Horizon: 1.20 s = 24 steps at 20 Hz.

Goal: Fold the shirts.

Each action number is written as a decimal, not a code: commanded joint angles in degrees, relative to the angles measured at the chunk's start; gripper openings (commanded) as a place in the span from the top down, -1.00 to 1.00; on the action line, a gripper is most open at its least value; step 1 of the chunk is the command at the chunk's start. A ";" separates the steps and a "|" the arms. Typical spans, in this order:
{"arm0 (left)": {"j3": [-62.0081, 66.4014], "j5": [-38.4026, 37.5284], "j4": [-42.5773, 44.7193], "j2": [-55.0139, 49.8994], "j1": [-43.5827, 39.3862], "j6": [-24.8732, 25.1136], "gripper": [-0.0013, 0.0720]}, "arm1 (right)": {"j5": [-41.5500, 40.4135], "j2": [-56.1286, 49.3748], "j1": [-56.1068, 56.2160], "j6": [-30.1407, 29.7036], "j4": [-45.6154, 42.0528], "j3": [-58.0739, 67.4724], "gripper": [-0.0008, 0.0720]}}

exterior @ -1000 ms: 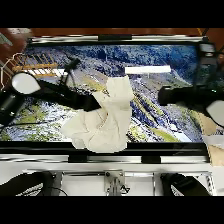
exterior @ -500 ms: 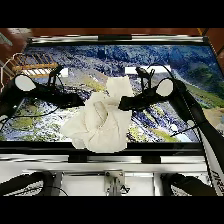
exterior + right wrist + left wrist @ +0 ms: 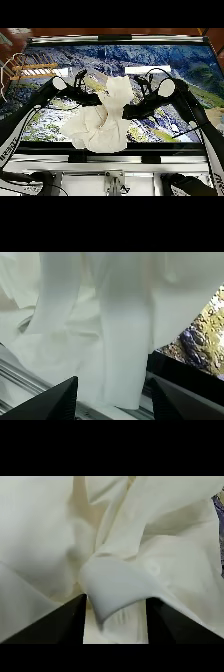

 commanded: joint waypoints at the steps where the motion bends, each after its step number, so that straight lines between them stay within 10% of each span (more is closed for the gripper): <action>1: 2.84 0.59 0.24 -3.69 -0.11 0.48 0.22 | 2.47 0.26 0.04 -0.96 4.00 0.00 -0.63; 3: 3.93 0.31 0.24 -3.61 1.51 0.79 0.79 | 1.95 0.26 0.72 -0.87 5.88 0.00 -0.63; 14: 7.54 -8.44 0.07 -3.50 1.60 6.69 0.81 | -23.23 -4.76 20.81 16.04 -1.81 0.00 -0.63; 24: 7.54 -7.98 0.02 -3.30 1.01 7.85 0.81 | -18.84 -9.66 20.81 28.15 -8.50 0.00 -0.37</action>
